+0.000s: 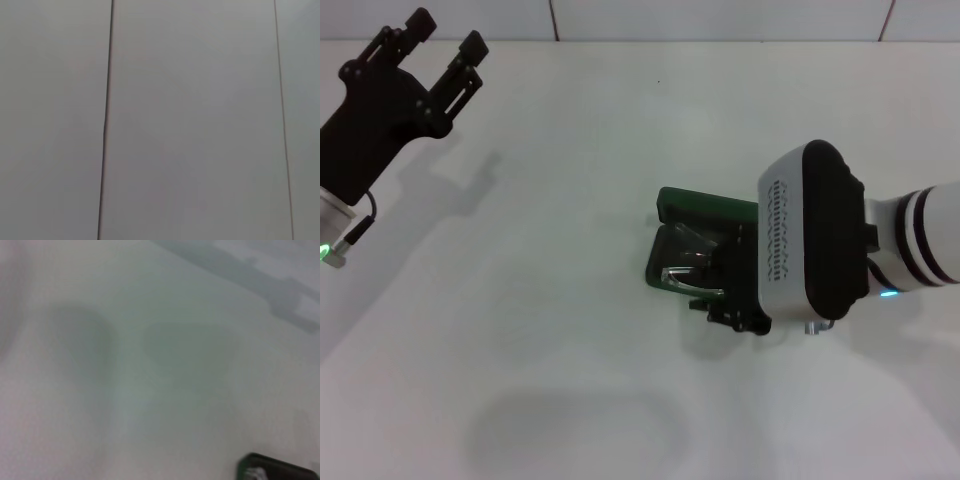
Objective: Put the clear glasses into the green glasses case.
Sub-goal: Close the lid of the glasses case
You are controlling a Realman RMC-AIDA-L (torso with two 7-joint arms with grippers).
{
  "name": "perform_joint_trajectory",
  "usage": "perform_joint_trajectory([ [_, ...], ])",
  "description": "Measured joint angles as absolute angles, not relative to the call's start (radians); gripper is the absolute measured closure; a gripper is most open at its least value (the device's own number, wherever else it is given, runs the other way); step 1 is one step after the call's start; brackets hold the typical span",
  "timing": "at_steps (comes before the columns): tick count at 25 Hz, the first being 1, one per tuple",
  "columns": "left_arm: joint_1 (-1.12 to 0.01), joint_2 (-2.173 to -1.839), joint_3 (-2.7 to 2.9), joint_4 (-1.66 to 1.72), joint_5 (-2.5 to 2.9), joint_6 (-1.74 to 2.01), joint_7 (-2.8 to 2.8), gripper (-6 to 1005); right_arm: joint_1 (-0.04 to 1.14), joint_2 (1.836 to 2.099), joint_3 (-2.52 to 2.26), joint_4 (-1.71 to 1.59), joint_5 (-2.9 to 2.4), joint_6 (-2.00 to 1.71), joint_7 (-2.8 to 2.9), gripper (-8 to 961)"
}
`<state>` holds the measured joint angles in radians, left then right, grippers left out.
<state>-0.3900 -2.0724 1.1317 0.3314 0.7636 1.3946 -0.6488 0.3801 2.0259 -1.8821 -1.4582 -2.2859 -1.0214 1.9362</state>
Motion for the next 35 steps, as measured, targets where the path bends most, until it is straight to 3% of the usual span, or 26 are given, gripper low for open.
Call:
perform_joint_trajectory([
  [26,-0.387,-2.083,1.127,0.330,0.764,1.394,-0.649,360,0.346,2.018,-1.865,-1.517,-2.266,-1.084,1.906,648],
  [35,-0.349,-2.093,1.127,0.295,0.658,1.496,-0.616,360,0.242,2.018,-1.514,-1.397,-1.704,-1.324,1.484,647],
])
